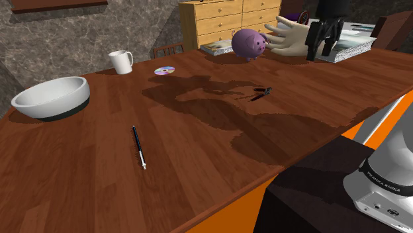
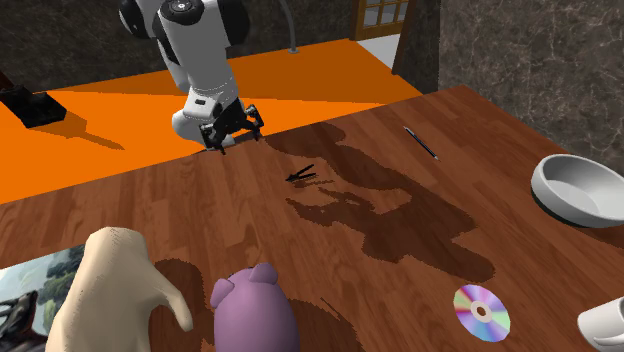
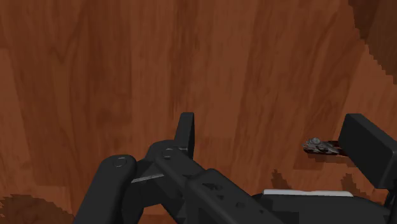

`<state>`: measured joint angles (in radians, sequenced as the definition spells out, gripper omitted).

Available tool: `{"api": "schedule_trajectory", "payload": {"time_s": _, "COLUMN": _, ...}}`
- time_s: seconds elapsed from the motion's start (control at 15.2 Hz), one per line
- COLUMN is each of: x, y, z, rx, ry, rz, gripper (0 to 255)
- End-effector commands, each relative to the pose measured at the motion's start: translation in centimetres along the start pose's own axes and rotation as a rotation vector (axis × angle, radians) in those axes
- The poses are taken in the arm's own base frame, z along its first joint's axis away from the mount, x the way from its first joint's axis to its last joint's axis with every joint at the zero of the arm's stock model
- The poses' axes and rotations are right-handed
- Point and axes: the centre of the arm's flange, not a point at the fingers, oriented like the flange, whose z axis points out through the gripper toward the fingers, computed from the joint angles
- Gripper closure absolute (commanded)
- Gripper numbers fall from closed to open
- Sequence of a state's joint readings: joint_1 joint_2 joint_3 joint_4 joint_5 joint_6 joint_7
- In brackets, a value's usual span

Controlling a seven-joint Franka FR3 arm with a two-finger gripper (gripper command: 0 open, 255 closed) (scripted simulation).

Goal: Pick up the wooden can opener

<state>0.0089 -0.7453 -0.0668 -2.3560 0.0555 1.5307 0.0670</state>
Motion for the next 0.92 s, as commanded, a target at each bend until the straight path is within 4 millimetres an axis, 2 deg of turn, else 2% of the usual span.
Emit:
{"api": "schedule_trajectory", "payload": {"time_s": 0.0, "x": 0.0, "y": 0.0, "z": 0.0, "rx": 0.000, "ry": 0.000, "rz": 0.000, "gripper": 0}}
{"api": "schedule_trajectory", "payload": {"time_s": 0.2, "x": -0.7, "y": -3.8, "z": 1.7, "rx": -0.005, "ry": 0.039, "rz": 0.319, "gripper": 0}}
{"api": "schedule_trajectory", "payload": {"time_s": 0.4, "x": 0.0, "y": -7.5, "z": 3.3, "rx": -0.011, "ry": 0.079, "rz": 0.639, "gripper": 0}}
{"api": "schedule_trajectory", "payload": {"time_s": 0.59, "x": 1.8, "y": -10.9, "z": 5.0, "rx": -0.016, "ry": 0.118, "rz": 0.958, "gripper": 0}}
{"api": "schedule_trajectory", "payload": {"time_s": 0.86, "x": 5.8, "y": -14.1, "z": 7.1, "rx": -0.024, "ry": 0.171, "rz": 1.384, "gripper": 0}}
